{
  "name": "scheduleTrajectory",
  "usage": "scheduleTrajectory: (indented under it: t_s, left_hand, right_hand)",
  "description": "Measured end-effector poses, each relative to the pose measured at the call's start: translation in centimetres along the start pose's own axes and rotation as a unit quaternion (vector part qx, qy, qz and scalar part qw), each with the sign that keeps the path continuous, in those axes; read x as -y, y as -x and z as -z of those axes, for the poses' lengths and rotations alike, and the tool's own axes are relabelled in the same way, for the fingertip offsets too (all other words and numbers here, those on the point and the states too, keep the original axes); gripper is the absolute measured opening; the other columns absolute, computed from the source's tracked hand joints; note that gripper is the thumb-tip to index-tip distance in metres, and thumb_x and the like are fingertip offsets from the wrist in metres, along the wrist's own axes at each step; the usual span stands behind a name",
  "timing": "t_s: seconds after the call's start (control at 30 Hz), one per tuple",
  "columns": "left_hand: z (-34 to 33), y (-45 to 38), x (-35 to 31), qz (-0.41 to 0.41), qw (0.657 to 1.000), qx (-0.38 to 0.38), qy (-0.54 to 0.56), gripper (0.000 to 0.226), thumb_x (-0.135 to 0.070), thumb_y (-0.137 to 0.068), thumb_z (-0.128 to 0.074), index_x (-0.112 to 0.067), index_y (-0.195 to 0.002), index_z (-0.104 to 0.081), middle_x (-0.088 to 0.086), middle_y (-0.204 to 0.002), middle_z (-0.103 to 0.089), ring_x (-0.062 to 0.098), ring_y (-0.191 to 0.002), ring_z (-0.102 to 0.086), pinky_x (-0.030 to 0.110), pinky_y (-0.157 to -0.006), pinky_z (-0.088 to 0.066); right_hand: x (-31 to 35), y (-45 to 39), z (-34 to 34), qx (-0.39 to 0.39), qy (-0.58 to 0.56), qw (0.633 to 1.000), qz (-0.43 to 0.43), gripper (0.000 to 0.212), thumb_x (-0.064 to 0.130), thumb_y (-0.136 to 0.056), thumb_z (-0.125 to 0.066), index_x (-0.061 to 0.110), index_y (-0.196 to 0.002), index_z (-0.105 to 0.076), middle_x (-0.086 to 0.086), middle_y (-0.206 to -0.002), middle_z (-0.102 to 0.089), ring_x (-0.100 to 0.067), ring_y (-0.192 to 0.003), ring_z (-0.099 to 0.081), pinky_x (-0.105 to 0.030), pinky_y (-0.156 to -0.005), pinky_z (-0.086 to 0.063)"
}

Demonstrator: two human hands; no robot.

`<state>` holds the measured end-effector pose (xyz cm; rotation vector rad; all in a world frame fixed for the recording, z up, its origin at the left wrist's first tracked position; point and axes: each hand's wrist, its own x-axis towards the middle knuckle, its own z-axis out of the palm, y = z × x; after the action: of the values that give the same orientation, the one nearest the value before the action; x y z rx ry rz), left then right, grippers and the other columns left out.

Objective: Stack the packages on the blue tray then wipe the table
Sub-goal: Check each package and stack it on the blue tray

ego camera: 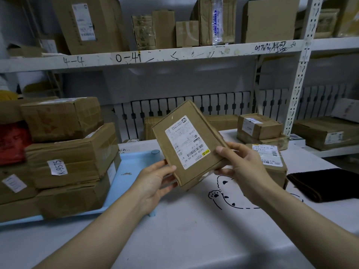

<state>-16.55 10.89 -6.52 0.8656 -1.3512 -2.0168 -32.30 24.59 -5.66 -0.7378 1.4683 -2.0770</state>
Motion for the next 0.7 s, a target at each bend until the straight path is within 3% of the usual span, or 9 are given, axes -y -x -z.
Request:
scheduleTrajectory:
  t_s: [0.13,0.23,0.3,0.4,0.5,0.57,0.7]
  left_hand:
    - [-0.1,-0.1,0.0,-0.007,1.0,-0.014,-0.004,0.037,-0.001,-0.09,-0.063,-0.017,-0.124,-0.064,0.01,-0.111,-0.074,0.023,-0.094,-0.069,0.035,-0.076,-0.056]
    - [-0.4,0.1,0.0,-0.005,1.0,-0.013,-0.014,0.041,-0.008,-0.089,-0.068,-0.015,-0.129,-0.06,0.009,-0.113,-0.074,0.024,-0.103,-0.068,0.039,-0.089,-0.055]
    - [-0.9,0.3,0.1,-0.011,0.999,-0.031,-0.034,0.062,-0.021,-0.082,-0.077,-0.015,-0.138,-0.051,0.007,-0.122,-0.067,0.024,-0.114,-0.062,0.042,-0.1,-0.05]
    - [-1.8,0.5,0.0,-0.042,0.996,-0.045,-0.059,0.078,-0.035,-0.074,-0.082,-0.014,-0.141,-0.046,0.004,-0.132,-0.058,0.019,-0.119,-0.056,0.04,-0.105,-0.047]
    - [-3.1,1.3,-0.7,-0.041,0.999,0.006,-0.005,0.06,-0.037,-0.078,-0.077,-0.013,-0.128,-0.057,0.002,-0.117,-0.068,0.019,-0.113,-0.062,0.039,-0.104,-0.048]
    - [-3.9,1.5,-1.1,-0.038,0.997,0.042,0.045,0.037,-0.034,-0.081,-0.074,-0.016,-0.111,-0.065,0.0,-0.103,-0.074,0.019,-0.105,-0.067,0.04,-0.101,-0.049]
    - [-3.9,1.2,-1.1,-0.025,0.99,0.062,0.124,0.045,-0.026,-0.077,-0.076,-0.011,-0.118,-0.064,0.007,-0.099,-0.076,0.02,-0.089,-0.074,0.04,-0.082,-0.059]
  right_hand:
    - [-0.3,0.0,0.5,-0.004,-0.019,1.0,-0.025,0.022,0.011,-0.091,-0.067,0.002,-0.111,-0.065,-0.025,-0.106,-0.072,-0.029,-0.081,-0.07,-0.035,-0.062,-0.06]
    - [-0.3,0.0,0.6,-0.014,-0.009,1.0,-0.025,0.023,0.012,-0.09,-0.068,0.005,-0.112,-0.065,-0.023,-0.106,-0.072,-0.033,-0.084,-0.072,-0.039,-0.067,-0.062]
    - [-0.2,0.1,0.4,-0.021,0.031,0.999,-0.005,0.024,0.014,-0.089,-0.07,0.012,-0.112,-0.064,-0.02,-0.106,-0.072,-0.037,-0.084,-0.072,-0.039,-0.069,-0.061]
    - [-0.5,0.4,-0.1,-0.017,0.127,0.989,0.071,0.03,0.011,-0.084,-0.075,0.026,-0.107,-0.061,-0.007,-0.103,-0.069,-0.025,-0.076,-0.066,-0.033,-0.065,-0.057]
    - [-1.4,0.7,-0.4,0.0,0.261,0.943,0.206,0.042,0.01,-0.078,-0.077,0.033,-0.107,-0.059,0.01,-0.102,-0.064,-0.012,-0.086,-0.06,-0.032,-0.069,-0.052]
    - [-2.2,0.8,-0.5,0.019,0.349,0.889,0.296,0.048,0.013,-0.072,-0.075,0.032,-0.113,-0.06,0.007,-0.104,-0.06,-0.014,-0.096,-0.055,-0.031,-0.077,-0.048]
    - [-2.7,1.5,-0.6,0.051,0.436,0.811,0.386,0.052,0.012,-0.07,-0.077,0.023,-0.12,-0.064,0.002,-0.104,-0.052,-0.016,-0.099,-0.043,-0.012,-0.089,-0.033]
